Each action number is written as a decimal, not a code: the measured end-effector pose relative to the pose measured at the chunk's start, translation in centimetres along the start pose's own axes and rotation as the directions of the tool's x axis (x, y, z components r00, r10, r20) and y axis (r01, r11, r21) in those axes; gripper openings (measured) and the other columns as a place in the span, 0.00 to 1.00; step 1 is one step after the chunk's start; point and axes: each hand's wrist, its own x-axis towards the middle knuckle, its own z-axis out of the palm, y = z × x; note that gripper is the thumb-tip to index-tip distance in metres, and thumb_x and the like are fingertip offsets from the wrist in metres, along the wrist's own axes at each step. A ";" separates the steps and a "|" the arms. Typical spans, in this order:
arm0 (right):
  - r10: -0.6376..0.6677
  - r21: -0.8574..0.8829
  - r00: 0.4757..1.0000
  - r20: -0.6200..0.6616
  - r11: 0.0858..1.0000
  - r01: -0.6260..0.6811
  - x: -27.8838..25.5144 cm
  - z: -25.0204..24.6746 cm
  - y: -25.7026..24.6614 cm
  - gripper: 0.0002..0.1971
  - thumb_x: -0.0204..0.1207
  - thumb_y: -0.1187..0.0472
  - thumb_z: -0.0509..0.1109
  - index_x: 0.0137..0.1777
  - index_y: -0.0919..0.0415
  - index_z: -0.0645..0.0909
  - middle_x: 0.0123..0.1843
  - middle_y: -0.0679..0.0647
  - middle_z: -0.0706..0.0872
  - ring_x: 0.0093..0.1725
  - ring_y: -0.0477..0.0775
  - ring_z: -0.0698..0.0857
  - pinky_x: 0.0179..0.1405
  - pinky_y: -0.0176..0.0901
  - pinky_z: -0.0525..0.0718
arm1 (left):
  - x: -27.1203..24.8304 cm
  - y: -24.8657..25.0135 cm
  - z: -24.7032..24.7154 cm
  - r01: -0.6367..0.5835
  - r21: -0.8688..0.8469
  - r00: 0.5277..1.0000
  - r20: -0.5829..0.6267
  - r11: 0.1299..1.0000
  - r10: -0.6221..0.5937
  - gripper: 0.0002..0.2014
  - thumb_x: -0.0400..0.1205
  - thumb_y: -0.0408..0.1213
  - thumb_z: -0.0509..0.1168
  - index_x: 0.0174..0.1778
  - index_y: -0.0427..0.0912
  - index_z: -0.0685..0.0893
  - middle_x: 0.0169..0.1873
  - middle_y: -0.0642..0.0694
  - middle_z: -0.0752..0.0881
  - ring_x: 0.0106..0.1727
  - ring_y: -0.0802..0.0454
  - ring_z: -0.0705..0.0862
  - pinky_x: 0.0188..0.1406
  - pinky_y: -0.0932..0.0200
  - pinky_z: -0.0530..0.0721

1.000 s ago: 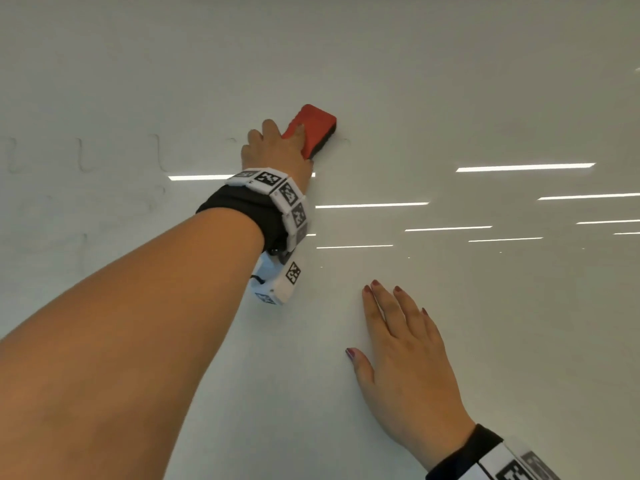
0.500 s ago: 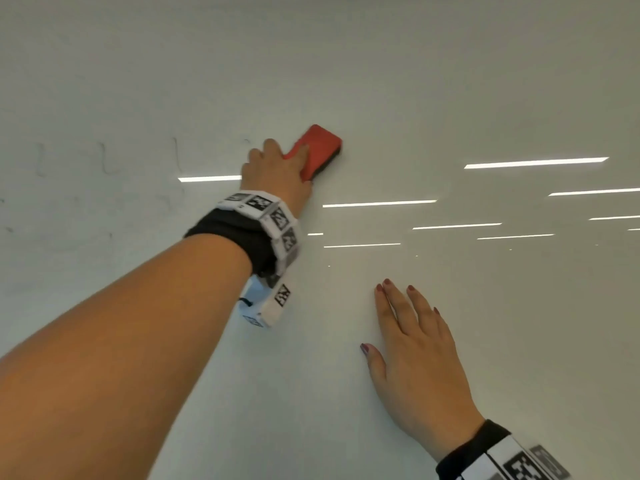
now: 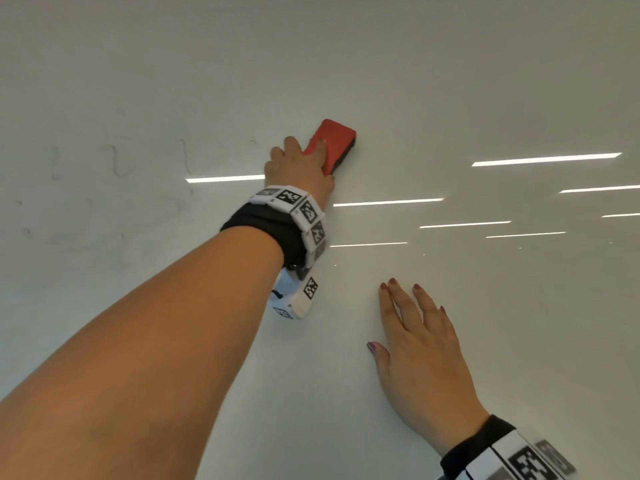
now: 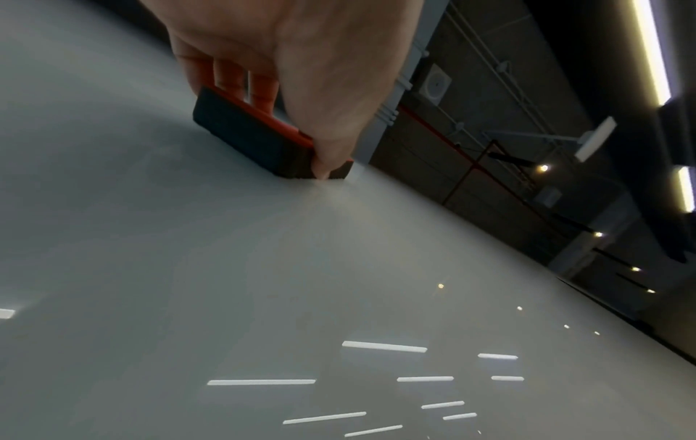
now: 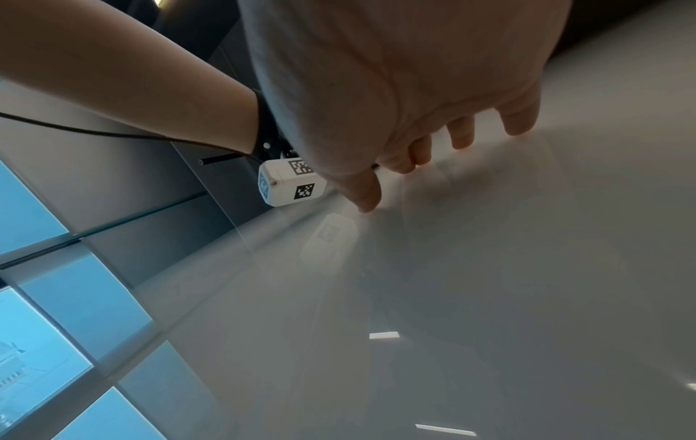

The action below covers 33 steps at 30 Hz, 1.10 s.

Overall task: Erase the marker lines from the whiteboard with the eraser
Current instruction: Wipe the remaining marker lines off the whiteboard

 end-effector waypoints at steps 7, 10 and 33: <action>0.039 0.052 0.998 0.049 0.998 -0.042 0.0 -0.2 -0.6 0.38 0.67 0.53 0.78 0.77 0.62 0.71 0.75 0.57 0.75 0.73 0.67 0.73 0.65 0.67 0.77 | -3.0 0.2 1.0 -0.085 0.039 0.996 -0.032 0.996 0.087 0.30 0.82 0.51 0.57 0.80 0.53 0.59 0.61 0.39 0.71 0.58 0.39 0.72 0.47 0.52 0.70; 0.017 0.078 0.999 0.033 0.997 -0.020 -0.4 -0.3 -1.6 0.37 0.67 0.55 0.77 0.76 0.61 0.72 0.75 0.56 0.76 0.72 0.66 0.70 0.64 0.68 0.77 | -2.5 -3.5 0.3 0.010 0.016 0.999 -0.038 1.000 -0.009 0.30 0.81 0.51 0.59 0.80 0.53 0.61 0.62 0.36 0.70 0.60 0.36 0.71 0.53 0.48 0.73; -0.063 0.075 0.998 0.012 0.995 0.062 0.1 1.3 -13.1 0.37 0.66 0.55 0.78 0.77 0.53 0.71 0.75 0.53 0.75 0.74 0.64 0.69 0.66 0.68 0.75 | -2.1 -16.1 -0.2 0.035 -0.001 0.999 -0.034 0.999 -0.035 0.30 0.82 0.53 0.58 0.80 0.54 0.60 0.63 0.35 0.69 0.61 0.34 0.70 0.56 0.46 0.72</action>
